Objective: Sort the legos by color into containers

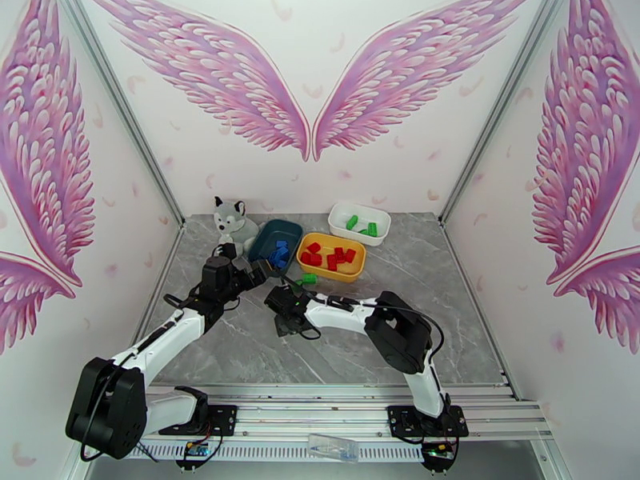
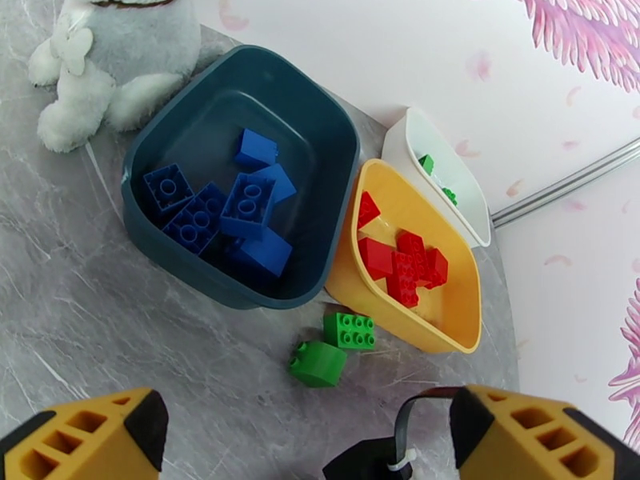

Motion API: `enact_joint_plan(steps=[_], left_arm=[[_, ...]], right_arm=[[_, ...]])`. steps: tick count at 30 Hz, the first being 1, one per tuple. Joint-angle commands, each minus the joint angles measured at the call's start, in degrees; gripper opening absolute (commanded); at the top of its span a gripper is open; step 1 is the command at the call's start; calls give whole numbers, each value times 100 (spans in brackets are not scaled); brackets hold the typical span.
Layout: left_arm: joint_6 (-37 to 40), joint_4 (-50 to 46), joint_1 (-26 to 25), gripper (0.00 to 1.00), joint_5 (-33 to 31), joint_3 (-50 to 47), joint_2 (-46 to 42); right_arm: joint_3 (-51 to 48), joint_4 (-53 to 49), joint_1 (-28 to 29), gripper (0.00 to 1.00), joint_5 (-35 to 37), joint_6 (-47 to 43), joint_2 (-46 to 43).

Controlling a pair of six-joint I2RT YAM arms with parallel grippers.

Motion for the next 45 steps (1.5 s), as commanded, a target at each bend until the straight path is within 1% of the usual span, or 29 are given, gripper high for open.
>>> enact_joint_plan(steps=[1,6,8,12,16,21,25,27,31,34,37,40,43,45], left_arm=[[-17,101,43,99,87,-107,-38],[-87,246,43,99,197,-128,134],[-127,336,35,99,303,-128,247],[-260,659,9,99,831,-29,636],[-359,980,-104,99,1337,144,1135],[-598,1656,-378,99,2027,364,1857],[-663,2043,-685,99,2345,575,2227],[-568,2032,-837,99,2375,720,2303],[-319,1900,-1049,99,2247,849,2224],[-41,1619,-1207,99,1917,827,1960],[192,1287,-1323,99,1446,744,1650],[326,871,-1397,99,818,663,1319],[529,575,-1406,99,301,614,1099],[687,327,-1414,99,-151,622,979]], right_arm=[[-17,162,-33,49,446,-154,318],[-207,191,-61,30,629,-258,-28],[-260,199,-118,25,653,-313,-173],[-298,167,-427,16,710,-434,-423],[-265,179,-951,14,735,-540,-703],[-36,326,-1817,14,708,-729,-956],[306,599,-2394,15,628,-870,-979],[730,626,-2652,15,592,-959,-808],[1710,595,-3061,14,526,-1064,-188],[2494,572,-3360,13,329,-1019,413],[3360,480,-3613,12,123,-1002,1064],[4242,335,-3859,12,-69,-975,1698],[5047,256,-4106,14,-276,-919,2243],[5517,209,-4257,16,-385,-899,2565]])
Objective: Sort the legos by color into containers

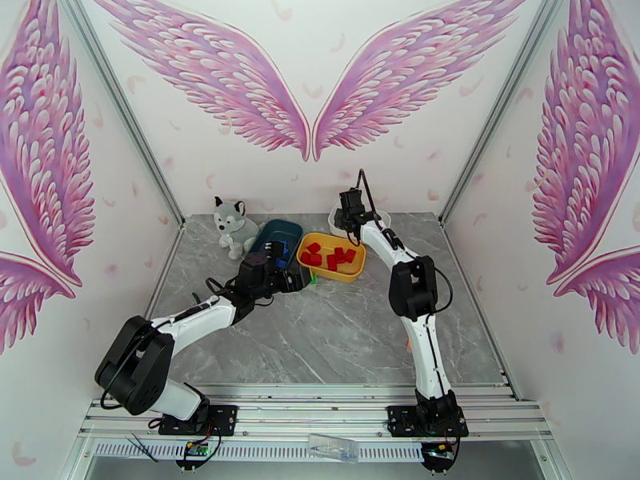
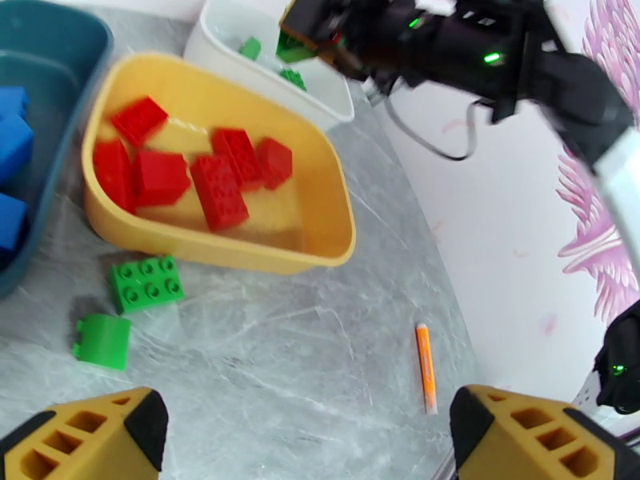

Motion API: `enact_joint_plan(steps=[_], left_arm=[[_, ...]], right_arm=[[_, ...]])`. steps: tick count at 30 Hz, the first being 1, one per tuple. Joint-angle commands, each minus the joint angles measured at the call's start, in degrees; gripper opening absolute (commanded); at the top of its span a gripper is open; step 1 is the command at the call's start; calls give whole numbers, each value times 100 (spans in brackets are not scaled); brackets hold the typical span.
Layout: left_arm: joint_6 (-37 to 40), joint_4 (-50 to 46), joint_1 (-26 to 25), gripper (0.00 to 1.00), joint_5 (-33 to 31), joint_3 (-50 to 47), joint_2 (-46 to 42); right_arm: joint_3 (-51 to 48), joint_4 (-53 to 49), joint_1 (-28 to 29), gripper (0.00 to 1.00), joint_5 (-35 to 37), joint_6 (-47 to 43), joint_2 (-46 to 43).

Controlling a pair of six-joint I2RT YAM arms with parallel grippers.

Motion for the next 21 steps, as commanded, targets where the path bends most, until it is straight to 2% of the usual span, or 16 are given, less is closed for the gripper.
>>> enact_joint_plan(steps=[1,6,7,9,11,13,17,21], left_arm=[[402,-658,-8,99,-993,-77,-249],[429,-731,-13,99,-1318,-123,-377],[436,-728,-17,99,-1333,-123,-377],[456,-747,-10,99,-1358,-106,-361],[467,-762,-12,99,-1406,-90,-329],[478,-764,-13,99,-1456,-84,-309],[513,-855,-9,99,-1568,-61,-332],[567,-983,19,99,-1737,-74,-391]], right_arm=[[783,-170,-221,17,-349,28,422],[1500,-169,-422,25,-601,20,932],[1566,-137,-442,29,-661,11,988],[1620,-84,-460,46,-747,4,1028],[1620,-72,-468,71,-826,-28,996],[1606,-135,-460,78,-947,-67,921],[1222,-233,-404,82,-1174,-132,460],[-43,166,-201,83,-1140,-326,-519]])
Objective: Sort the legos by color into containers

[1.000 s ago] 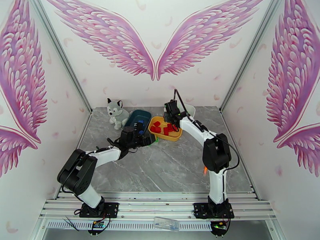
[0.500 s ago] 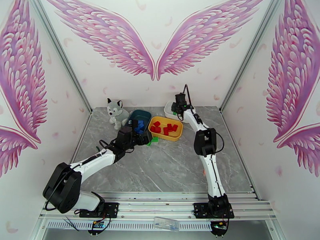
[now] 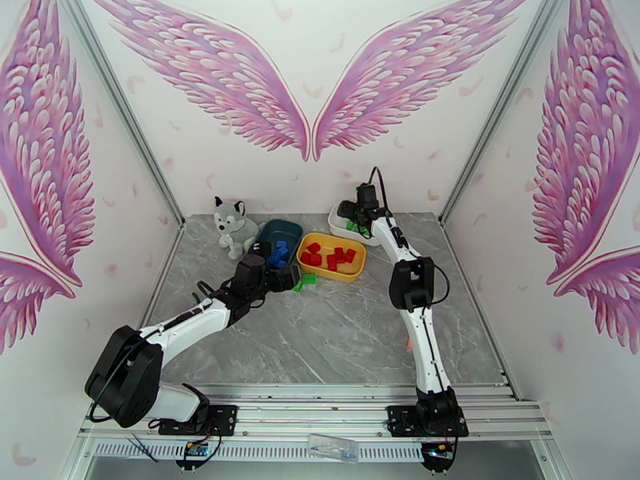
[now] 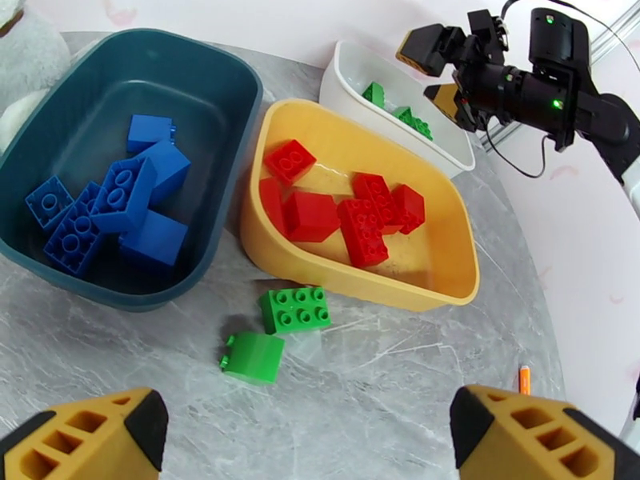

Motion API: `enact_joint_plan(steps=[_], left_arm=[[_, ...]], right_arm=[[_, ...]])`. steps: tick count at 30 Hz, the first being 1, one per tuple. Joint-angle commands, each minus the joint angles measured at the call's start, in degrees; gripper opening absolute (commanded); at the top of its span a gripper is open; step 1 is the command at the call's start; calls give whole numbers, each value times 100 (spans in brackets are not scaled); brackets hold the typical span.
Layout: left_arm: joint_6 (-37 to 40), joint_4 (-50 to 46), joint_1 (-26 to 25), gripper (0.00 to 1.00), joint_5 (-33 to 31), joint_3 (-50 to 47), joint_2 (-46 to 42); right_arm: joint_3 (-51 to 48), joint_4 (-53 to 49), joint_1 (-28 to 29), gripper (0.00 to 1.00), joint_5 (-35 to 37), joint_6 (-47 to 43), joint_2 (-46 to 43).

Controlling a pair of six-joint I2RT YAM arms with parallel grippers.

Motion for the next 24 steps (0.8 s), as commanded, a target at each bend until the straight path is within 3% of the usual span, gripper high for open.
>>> enact_joint_plan(steps=[1,8,12,16,21,24], left_arm=[[133,-287,33,99,-250,-38,-206],[10,-341,407,99,-171,-174,-207],[-320,-160,841,99,298,-389,-169],[-646,59,1243,99,719,-579,-201],[-601,-3,1380,99,563,-637,-346],[-609,20,1425,99,527,-656,-338]], right_arm=[[-895,323,258,83,-100,-246,-1178],[-3135,764,837,84,264,-422,-2963],[-4101,570,1366,81,563,-507,-3765],[-5022,300,1947,77,745,-249,-4346],[-6543,861,2416,76,498,407,-4984],[-6914,1105,2662,76,582,531,-4973]])
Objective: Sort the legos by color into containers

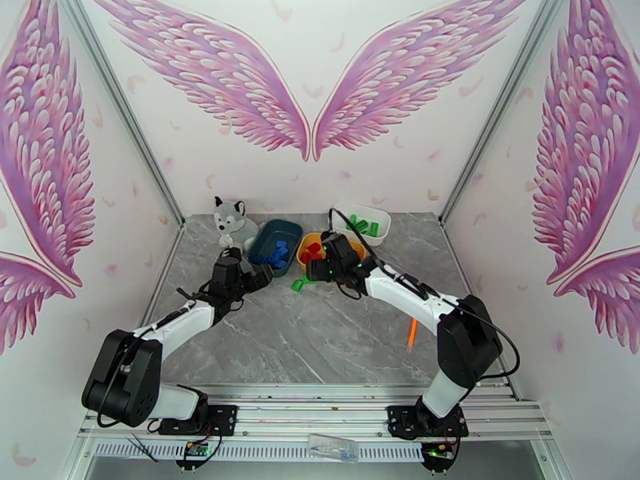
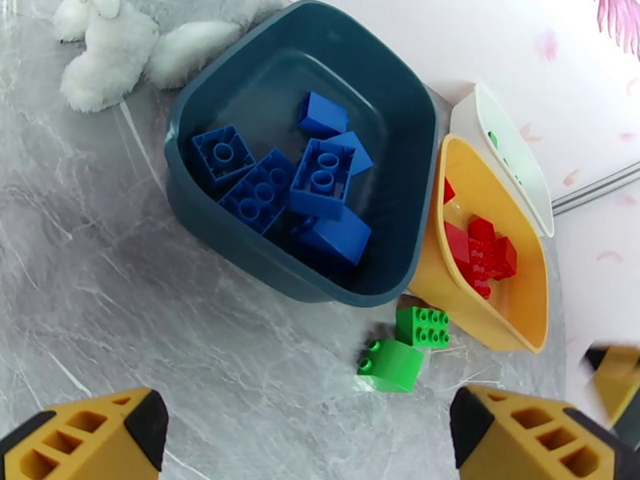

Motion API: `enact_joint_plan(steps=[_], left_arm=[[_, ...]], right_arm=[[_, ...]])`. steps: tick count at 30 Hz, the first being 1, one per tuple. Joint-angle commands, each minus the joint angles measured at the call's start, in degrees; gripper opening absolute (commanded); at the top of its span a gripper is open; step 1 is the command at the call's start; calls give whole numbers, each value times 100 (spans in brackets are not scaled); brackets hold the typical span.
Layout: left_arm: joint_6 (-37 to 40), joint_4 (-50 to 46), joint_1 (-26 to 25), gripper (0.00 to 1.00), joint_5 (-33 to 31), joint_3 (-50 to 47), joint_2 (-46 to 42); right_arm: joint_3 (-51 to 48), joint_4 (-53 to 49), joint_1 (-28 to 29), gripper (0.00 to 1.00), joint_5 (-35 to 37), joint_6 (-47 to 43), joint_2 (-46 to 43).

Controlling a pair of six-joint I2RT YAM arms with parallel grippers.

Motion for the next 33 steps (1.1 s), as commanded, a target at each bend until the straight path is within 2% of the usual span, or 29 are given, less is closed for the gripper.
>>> enact_joint_plan(steps=[1,7,15,29,33], left_arm=[[-73,108,69,99,50,-91,-171],[-82,158,76,99,90,-90,-111],[-134,204,92,99,211,-88,-38],[-257,344,105,99,451,-104,-5],[-265,357,109,99,459,-122,-18]], right_arm=[[-222,362,216,76,151,376,-47],[209,472,450,72,96,588,890],[1232,336,679,74,132,716,1958],[2531,-478,794,76,759,913,2992],[2825,-707,816,74,894,900,3220]])
